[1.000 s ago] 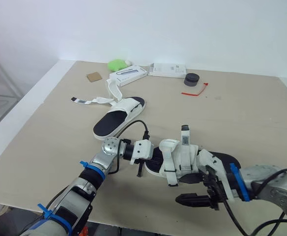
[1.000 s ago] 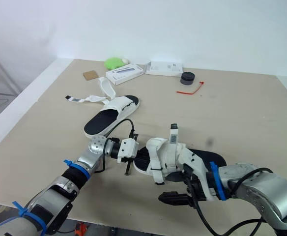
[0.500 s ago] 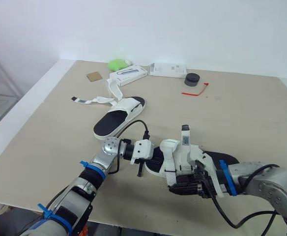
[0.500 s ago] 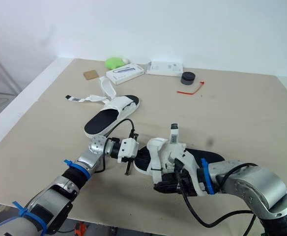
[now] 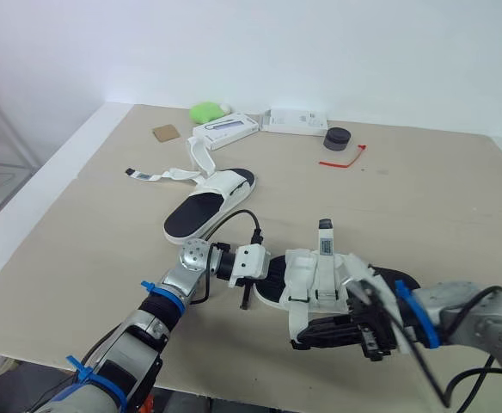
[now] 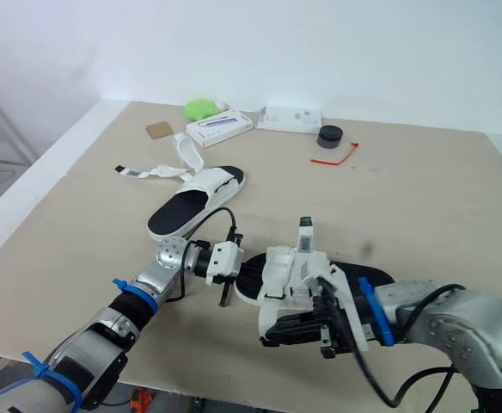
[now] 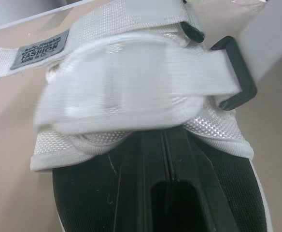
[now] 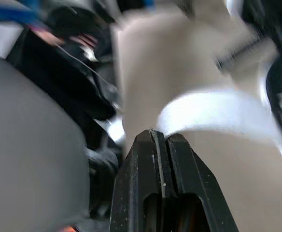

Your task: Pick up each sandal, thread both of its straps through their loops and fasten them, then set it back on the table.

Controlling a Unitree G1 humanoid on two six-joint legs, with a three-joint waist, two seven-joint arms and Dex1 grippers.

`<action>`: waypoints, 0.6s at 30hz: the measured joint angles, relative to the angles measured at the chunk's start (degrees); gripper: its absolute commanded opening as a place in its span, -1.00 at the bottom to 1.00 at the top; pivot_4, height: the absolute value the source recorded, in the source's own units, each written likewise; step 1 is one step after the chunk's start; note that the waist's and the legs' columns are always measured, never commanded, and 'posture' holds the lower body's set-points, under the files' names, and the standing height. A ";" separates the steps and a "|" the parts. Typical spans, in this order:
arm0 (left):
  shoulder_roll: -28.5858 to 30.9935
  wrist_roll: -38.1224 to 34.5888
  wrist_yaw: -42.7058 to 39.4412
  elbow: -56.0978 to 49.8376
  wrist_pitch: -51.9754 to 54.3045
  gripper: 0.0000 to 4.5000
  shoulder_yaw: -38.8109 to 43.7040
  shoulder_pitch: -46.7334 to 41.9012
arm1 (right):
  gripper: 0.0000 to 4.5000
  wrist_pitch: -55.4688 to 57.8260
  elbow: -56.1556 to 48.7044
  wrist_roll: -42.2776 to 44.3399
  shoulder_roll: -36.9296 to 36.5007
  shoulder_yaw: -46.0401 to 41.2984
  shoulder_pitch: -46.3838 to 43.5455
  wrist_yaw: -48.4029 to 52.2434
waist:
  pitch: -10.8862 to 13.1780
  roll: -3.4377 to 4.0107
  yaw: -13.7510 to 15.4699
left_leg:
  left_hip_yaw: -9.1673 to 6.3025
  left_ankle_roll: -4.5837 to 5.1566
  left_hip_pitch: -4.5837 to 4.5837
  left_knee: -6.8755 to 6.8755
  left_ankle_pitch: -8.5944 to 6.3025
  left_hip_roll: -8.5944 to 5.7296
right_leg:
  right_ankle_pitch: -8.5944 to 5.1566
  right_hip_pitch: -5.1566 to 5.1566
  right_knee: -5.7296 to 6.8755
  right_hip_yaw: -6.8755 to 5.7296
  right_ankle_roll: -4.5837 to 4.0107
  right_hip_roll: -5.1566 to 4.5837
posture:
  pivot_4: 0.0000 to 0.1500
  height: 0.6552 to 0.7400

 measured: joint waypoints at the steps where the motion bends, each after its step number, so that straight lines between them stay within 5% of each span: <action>1: 0.00 0.00 0.01 0.00 0.00 -1.00 0.00 0.00 | -0.96 0.17 0.80 1.36 -0.31 -0.73 -0.99 -0.70 | 0.01 -0.02 0.00 | 0.00 0.00 -0.01 0.00 0.00 0.00 | 0.00 0.00 0.00 0.00 -0.02 -0.01 | 1.00 1.00; 9: 0.02 -0.07 0.12 0.00 -0.03 -1.00 0.22 -0.45 | -0.96 4.97 17.26 8.71 8.96 5.30 -18.43 -21.43 | 0.18 0.12 -0.03 | -0.02 0.13 -0.17 -0.01 0.09 -0.03 | 0.24 -0.19 0.03 -0.01 -0.44 -0.01 | 1.00 1.00; 18: 0.11 0.06 1.25 0.19 -0.01 -1.00 0.22 -0.23 | -0.96 8.10 24.27 6.30 13.77 5.96 -20.51 -30.36 | 0.17 0.14 -0.08 | -0.07 0.33 -0.10 -0.02 0.20 0.03 | 0.21 -0.17 0.12 -0.02 -0.24 0.08 | 1.00 1.00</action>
